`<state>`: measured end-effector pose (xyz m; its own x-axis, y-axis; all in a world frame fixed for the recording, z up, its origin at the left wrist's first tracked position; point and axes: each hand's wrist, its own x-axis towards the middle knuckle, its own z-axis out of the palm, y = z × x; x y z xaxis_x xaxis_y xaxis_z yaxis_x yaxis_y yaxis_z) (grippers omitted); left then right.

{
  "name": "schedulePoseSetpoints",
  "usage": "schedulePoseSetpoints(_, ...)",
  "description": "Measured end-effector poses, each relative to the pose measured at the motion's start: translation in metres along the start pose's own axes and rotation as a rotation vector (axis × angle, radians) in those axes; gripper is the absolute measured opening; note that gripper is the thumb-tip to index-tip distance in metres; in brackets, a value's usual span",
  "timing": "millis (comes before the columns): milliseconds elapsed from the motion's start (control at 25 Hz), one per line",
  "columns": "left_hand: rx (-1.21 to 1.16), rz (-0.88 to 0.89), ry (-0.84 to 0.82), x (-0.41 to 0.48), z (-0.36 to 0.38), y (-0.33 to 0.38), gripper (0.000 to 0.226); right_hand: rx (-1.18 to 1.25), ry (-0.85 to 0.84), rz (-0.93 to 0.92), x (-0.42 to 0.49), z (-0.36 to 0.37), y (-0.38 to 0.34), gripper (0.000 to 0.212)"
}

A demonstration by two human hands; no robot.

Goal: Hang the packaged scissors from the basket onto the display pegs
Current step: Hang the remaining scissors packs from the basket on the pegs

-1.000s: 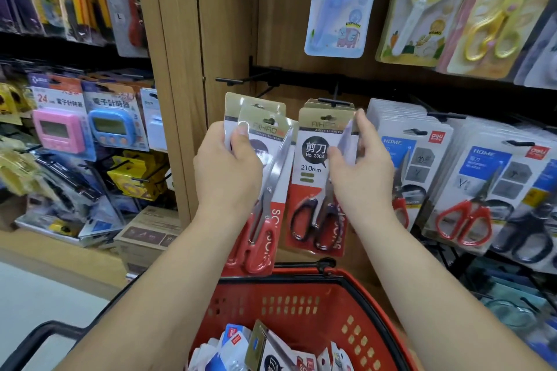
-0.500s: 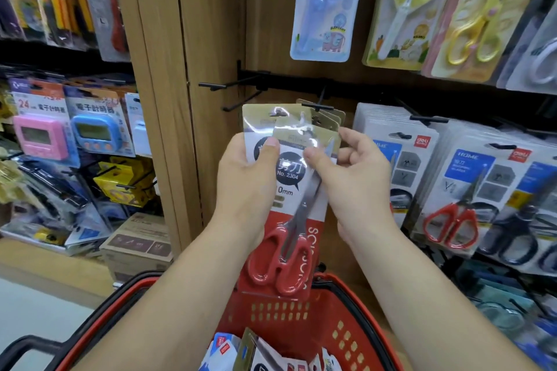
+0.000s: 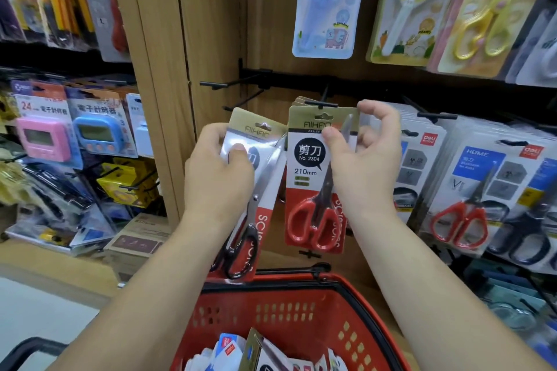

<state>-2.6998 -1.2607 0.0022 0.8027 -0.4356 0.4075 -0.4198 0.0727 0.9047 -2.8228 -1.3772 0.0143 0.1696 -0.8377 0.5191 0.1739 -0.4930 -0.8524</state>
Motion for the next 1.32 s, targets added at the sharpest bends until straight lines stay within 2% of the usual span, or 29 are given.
schedulePoseSetpoints(160,0.003,0.007,0.058,-0.001,-0.002,-0.002,0.019,-0.039,-0.038,-0.052,0.0,0.002,0.005,0.041)
schedulePoseSetpoints(320,-0.022,0.015,0.064,-0.003,-0.003,0.0,0.018,-0.085,0.02,-0.02,0.002,0.003,0.011,0.04)
schedulePoseSetpoints(480,-0.129,0.0,-0.029,-0.011,0.006,0.011,0.014,-0.258,-0.011,-0.07,0.01,0.003,0.015,0.031)
schedulePoseSetpoints(640,-0.238,-0.072,-0.2,-0.017,0.024,0.019,0.011,-0.278,0.023,-0.177,0.017,-0.012,0.0,0.019)
schedulePoseSetpoints(760,-0.28,-0.081,-0.201,-0.021,0.043,0.019,0.014,-0.208,-0.073,-0.092,0.013,-0.018,-0.006,0.004)
schedulePoseSetpoints(840,-0.302,-0.096,-0.162,-0.022,0.053,0.018,0.015,-0.224,-0.144,-0.028,0.008,-0.019,-0.001,0.006)
schedulePoseSetpoints(920,-0.288,-0.095,-0.127,-0.021,0.058,0.017,0.017,-0.246,-0.113,-0.011,0.005,-0.022,0.005,0.007)
schedulePoseSetpoints(1120,-0.276,-0.086,-0.125,-0.013,0.061,0.01,0.017,-0.258,-0.061,-0.029,0.004,-0.023,0.009,0.029)
schedulePoseSetpoints(1320,-0.215,-0.051,-0.101,-0.006,0.057,0.0,0.015,-0.265,-0.061,-0.09,0.003,-0.018,0.014,0.024)
